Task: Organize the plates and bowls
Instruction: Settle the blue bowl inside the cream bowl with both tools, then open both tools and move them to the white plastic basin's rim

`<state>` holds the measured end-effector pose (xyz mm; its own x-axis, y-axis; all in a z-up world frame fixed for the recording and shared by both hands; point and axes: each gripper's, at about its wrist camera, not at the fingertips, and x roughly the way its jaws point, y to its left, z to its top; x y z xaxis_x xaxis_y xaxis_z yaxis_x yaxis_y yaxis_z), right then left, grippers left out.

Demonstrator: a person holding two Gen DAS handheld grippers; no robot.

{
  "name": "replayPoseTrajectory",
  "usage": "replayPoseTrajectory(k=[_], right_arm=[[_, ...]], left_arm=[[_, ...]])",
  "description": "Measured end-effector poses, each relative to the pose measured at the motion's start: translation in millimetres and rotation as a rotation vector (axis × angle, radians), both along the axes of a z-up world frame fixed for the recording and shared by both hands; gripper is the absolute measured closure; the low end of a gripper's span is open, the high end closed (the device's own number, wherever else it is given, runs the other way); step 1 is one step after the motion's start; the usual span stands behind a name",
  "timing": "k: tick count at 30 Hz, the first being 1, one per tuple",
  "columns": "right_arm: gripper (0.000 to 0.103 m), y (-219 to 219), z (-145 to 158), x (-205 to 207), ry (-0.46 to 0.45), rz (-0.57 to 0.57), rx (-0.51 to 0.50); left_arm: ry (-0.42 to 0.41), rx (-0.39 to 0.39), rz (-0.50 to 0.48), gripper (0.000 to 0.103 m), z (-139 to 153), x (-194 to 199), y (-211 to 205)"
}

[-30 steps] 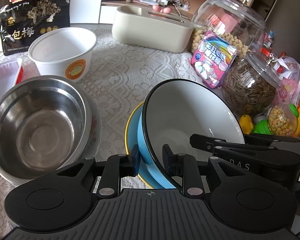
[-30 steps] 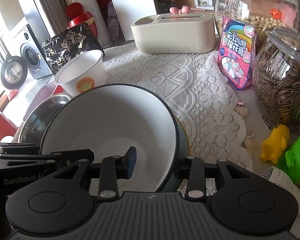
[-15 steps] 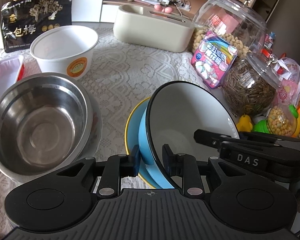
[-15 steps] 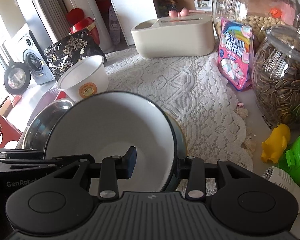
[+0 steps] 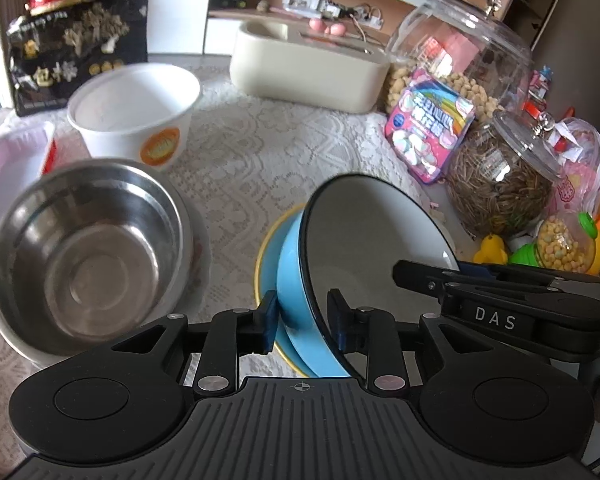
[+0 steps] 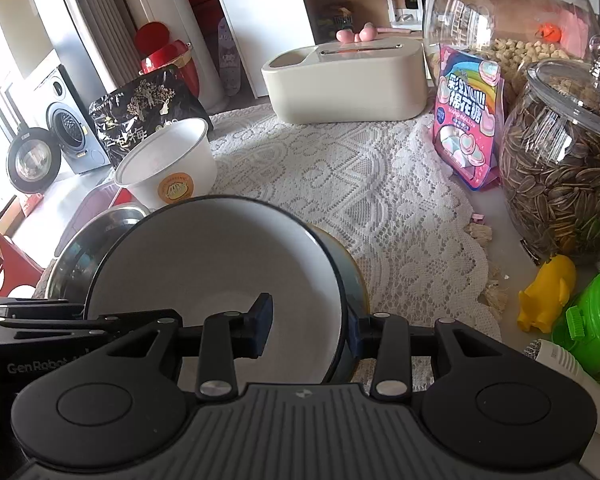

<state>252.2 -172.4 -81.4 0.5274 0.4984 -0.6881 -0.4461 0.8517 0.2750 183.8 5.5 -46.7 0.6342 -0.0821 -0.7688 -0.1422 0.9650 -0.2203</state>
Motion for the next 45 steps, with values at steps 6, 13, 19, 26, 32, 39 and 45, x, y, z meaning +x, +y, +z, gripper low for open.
replayPoseTrajectory(k=[6, 13, 19, 26, 32, 39, 45], right_arm=[[0.062, -4, 8, -3, -0.069, -0.026, -0.002], [0.062, -3, 5, 0, -0.057, -0.021, -0.009], [0.064, -3, 5, 0, -0.063, -0.022, -0.016], [0.064, -13, 9, 2, -0.083, -0.054, 0.002], [0.064, -20, 14, 20, 0.04, -0.121, 0.106], [0.052, 42, 64, 36, 0.025, -0.06, -0.009], [0.051, 120, 89, 64, 0.029, -0.032, -0.085]], left_arm=[[-0.068, 0.022, 0.035, 0.081, 19, -5, 9], [-0.025, 0.022, 0.067, 0.08, 12, -3, 15], [-0.028, 0.061, 0.062, 0.079, 11, -4, 10], [-0.026, 0.02, 0.036, 0.078, 6, -1, 18], [-0.107, -0.11, 0.02, 0.08, 20, 5, 50], [-0.224, -0.211, 0.045, 0.08, 45, 24, 142], [-0.172, -0.313, 0.266, 0.08, 20, 55, 245]])
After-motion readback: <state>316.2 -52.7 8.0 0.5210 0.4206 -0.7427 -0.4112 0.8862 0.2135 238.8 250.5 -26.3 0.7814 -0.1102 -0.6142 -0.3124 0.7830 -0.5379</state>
